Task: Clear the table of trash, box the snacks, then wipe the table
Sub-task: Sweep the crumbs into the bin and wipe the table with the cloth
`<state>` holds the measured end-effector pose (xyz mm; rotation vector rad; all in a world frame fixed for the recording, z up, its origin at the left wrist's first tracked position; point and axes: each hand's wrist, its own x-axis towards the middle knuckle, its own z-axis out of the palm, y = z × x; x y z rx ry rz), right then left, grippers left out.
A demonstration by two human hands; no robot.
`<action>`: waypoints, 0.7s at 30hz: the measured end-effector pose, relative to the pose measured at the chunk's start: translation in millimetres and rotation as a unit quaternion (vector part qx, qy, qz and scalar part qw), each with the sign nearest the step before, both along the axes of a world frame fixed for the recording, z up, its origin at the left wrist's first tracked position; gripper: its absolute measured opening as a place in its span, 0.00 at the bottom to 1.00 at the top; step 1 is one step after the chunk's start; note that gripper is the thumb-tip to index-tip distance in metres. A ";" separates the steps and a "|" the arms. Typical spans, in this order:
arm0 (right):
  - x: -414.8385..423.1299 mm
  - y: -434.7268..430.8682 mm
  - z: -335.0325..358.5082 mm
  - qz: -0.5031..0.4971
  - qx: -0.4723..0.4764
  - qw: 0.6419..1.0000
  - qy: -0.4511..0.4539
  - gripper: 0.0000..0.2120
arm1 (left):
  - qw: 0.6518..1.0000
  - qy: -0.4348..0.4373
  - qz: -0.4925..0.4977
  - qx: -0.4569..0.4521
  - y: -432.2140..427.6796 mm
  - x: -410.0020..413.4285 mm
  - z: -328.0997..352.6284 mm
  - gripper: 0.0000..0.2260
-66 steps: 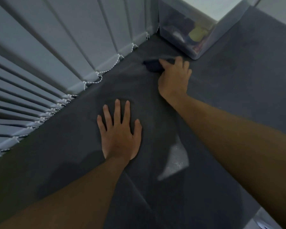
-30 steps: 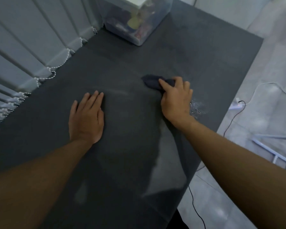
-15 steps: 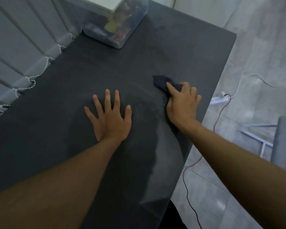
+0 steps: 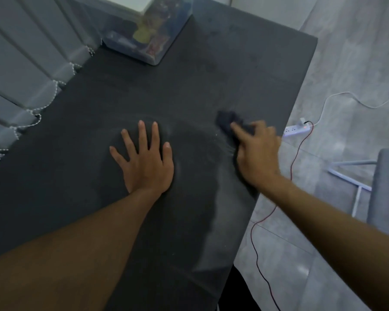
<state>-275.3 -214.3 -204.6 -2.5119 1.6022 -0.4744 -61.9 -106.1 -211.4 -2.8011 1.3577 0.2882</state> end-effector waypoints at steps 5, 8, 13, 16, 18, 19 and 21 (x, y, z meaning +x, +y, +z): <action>-18.9 13.8 -1.6 0.099 -0.011 0.994 0.038 0.22 | 1.000 0.021 -0.018 0.005 3.6 4.7 4.6 0.28; -3.2 13.6 -0.1 -0.042 0.018 0.999 -0.007 0.21 | 0.997 0.071 -0.035 -0.011 9.3 13.6 9.9 0.28; 18.1 92.3 -0.4 0.112 0.041 0.992 -0.028 0.21 | 0.991 0.086 -0.039 -0.093 48.8 33.6 16.4 0.25; 10.8 93.0 -4.0 0.185 0.006 0.983 -0.015 0.20 | 0.998 0.020 -0.038 -0.053 91.1 45.9 15.5 0.26; 14.4 81.2 -4.6 0.102 0.007 0.995 -0.006 0.21 | 0.999 0.007 -0.032 -0.035 115.7 53.7 12.7 0.26; 18.4 80.4 -4.0 0.054 0.015 0.998 -0.012 0.21 | 0.999 0.006 -0.029 -0.032 124.1 56.0 10.1 0.26; 29.3 97.4 -0.9 0.016 0.026 0.999 -0.030 0.21 | 0.999 0.001 -0.030 -0.034 132.3 57.4 4.2 0.26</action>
